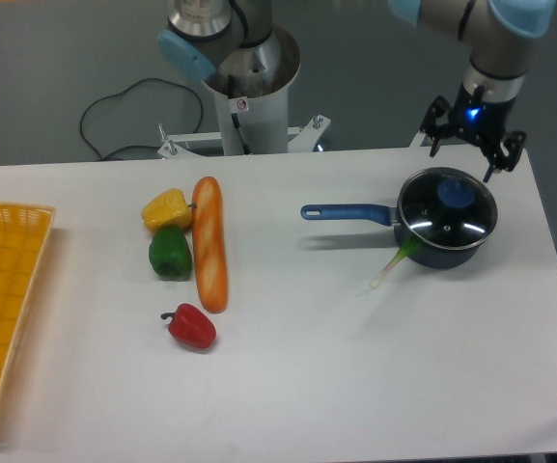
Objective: Close the pot lid
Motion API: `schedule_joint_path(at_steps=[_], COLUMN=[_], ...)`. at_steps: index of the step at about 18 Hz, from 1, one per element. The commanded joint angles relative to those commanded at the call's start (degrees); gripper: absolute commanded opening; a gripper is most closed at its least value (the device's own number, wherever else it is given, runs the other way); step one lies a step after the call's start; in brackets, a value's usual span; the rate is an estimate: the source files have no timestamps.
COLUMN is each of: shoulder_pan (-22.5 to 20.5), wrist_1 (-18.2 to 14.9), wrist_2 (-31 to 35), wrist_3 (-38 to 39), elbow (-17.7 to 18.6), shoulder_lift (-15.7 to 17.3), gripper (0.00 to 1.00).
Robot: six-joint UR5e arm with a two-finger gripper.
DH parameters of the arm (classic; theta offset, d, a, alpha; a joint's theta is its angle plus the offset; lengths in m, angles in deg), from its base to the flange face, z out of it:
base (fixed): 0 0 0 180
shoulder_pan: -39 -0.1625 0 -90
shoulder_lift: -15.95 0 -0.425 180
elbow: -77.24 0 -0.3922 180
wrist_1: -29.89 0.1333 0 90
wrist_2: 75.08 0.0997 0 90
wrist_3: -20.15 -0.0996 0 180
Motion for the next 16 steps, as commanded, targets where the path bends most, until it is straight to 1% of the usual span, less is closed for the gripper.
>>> schedule_joint_path(at_steps=[3,5,6,8,9,10,11,13,16], shoulder_pan=[-0.26,-0.87,-1.92,-4.29,-5.44,-6.32,-6.76,-7.99,-8.7], wrist_1=[-0.26,-2.45,-3.33,-4.39,-4.05,-3.87,-3.78,-3.17,-3.6], wrist_2=[0.09,0.26,0.79,2.45,2.29,2.11,2.11,1.93,2.46], wrist_3=[0.0,-0.52,-2.79,-11.12,-14.9,-16.86,-18.01,-18.11,-17.58], elbow=[-1.85,-3.87,-5.01,-5.55,-5.55,-5.81,-6.94,-8.0,-8.27], shoulder_lift=[0.0,-0.35,-0.44,-0.61,-0.96,-1.84,-2.8,-4.04,-4.04], gripper=[1.0,1.0,1.0,1.0,1.0,1.0,1.0,1.0,1.0])
